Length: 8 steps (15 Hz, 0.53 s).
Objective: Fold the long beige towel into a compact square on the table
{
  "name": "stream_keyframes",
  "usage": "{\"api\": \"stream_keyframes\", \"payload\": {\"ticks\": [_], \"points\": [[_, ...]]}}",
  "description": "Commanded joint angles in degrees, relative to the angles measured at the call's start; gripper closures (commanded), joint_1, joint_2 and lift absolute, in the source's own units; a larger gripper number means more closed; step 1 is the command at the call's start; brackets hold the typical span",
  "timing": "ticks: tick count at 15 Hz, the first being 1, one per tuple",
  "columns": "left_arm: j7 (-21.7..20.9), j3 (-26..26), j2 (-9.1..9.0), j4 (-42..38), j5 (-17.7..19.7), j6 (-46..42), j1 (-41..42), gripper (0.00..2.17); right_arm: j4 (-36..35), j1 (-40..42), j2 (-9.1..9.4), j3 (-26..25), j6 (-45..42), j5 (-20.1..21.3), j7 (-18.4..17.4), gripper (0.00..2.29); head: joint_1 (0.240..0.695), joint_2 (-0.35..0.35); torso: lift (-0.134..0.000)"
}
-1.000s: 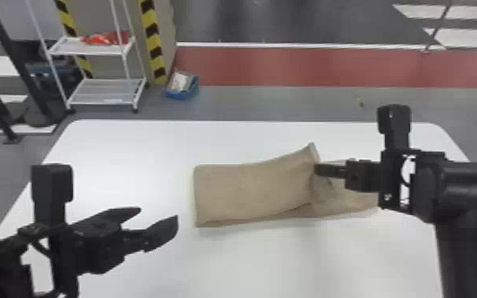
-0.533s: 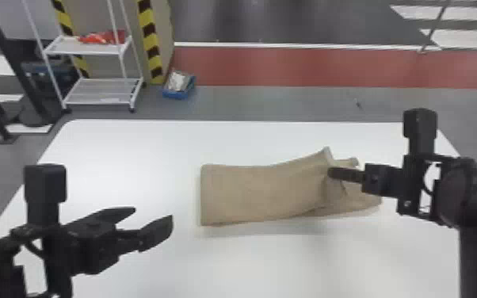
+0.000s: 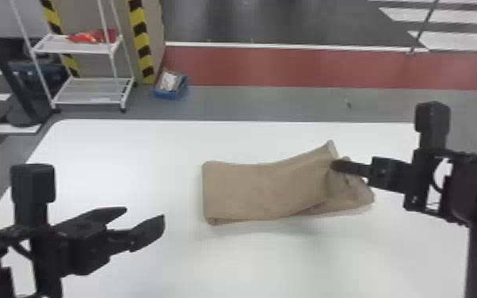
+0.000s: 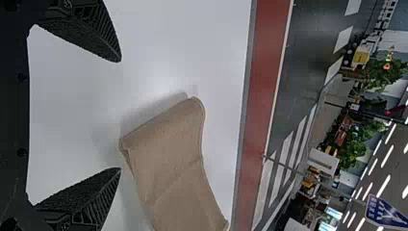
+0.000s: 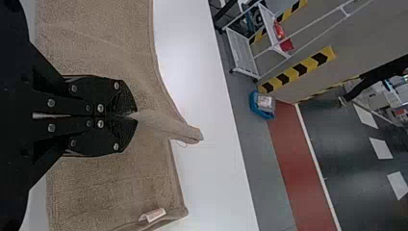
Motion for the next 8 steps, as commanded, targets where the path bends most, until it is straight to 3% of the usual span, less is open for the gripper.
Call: {"api": "stream_keyframes", "payload": {"ticks": [1, 4, 6, 8], "points": [[0.0, -1.0, -0.13, 0.0, -0.4, 0.0, -0.1, 0.07, 5.4, -0.1, 0.14, -0.5, -4.1, 0.3, -0.3, 1.20, 0.695, -0.065, -0.124], [0.2, -0.6, -0.13, 0.1, -0.5, 0.0, 0.4, 0.07, 7.0, -1.2, 0.14, -0.5, -4.8, 0.4, 0.0, 1.20, 0.695, -0.080, -0.124], [0.1, -0.4, 0.05, 0.2, -0.5, 0.0, 0.4, 0.07, 0.9, -1.3, 0.14, -2.3, -1.0, -0.7, 0.4, 1.20, 0.695, -0.078, -0.124], [0.3, -0.4, -0.13, 0.3, -0.5, 0.0, 0.5, 0.07, -0.6, -1.4, 0.14, -5.0, 2.2, -0.6, 1.7, 1.20, 0.695, -0.078, -0.124]]}}
